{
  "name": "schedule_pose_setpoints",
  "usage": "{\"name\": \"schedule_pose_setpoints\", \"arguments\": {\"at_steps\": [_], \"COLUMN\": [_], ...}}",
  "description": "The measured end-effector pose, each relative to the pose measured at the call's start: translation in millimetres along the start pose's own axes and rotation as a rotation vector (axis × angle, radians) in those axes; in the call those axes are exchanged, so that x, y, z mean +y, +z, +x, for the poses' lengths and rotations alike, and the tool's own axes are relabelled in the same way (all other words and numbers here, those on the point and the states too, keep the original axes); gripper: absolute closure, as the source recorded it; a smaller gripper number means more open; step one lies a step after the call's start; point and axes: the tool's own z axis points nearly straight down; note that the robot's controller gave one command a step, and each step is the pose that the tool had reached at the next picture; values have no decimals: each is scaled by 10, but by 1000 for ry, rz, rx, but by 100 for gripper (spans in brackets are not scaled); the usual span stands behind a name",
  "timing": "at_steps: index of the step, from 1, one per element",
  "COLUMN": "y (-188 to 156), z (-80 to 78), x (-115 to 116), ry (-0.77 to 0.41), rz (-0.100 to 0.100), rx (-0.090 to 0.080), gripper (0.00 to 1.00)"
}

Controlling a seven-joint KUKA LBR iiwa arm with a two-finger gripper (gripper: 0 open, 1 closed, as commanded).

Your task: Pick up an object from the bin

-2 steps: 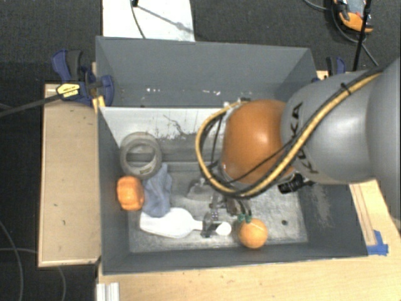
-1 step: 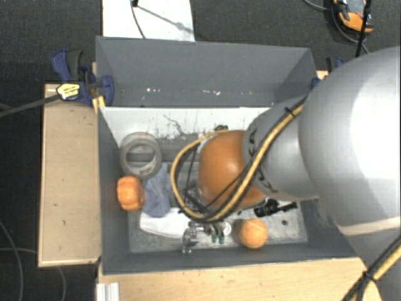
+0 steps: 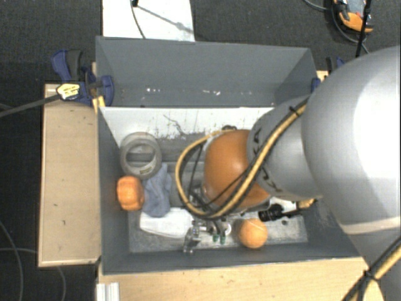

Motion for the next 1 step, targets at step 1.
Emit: {"name": "schedule_pose_setpoints", "arguments": {"at_steps": [1], "y": [7], "z": [-6], "x": [39], "ry": [-45], "rz": [0], "rx": [-3], "gripper": [0]}}
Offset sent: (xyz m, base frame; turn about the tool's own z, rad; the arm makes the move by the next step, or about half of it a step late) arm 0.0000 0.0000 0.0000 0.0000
